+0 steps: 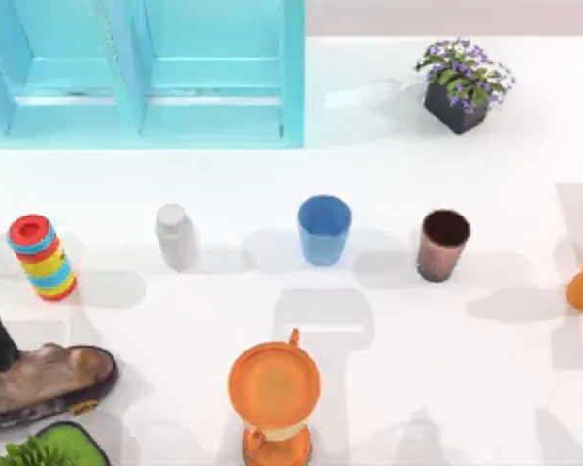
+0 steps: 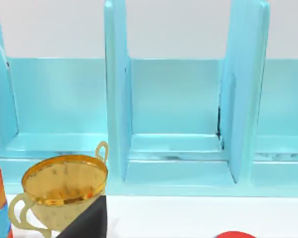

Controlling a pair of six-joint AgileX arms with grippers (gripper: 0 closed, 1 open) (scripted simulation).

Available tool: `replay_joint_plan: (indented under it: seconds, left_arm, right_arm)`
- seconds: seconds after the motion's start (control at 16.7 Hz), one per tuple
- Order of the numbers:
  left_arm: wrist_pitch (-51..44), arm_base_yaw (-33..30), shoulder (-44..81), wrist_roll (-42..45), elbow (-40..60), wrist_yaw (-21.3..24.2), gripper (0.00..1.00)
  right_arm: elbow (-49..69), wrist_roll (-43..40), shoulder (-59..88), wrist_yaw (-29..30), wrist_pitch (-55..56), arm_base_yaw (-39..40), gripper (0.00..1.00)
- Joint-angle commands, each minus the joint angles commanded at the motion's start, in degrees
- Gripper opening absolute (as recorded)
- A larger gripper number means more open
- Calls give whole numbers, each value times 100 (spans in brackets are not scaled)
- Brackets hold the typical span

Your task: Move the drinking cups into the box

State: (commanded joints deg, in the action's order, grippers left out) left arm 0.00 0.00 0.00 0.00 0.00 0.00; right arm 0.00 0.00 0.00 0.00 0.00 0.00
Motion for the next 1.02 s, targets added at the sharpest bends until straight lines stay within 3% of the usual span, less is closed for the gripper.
replay_joint_plan:
  seconds: [0.42, 1.02]
  left_arm:
    - [0, 0, 0, 0, 0, 0, 100]
    - [0, 0, 0, 0, 0, 0, 100]
  right_arm:
    - [822, 390, 743, -29, -717, 193, 100]
    - [5167, 1851, 5284, -93, -4354, 1188, 100]
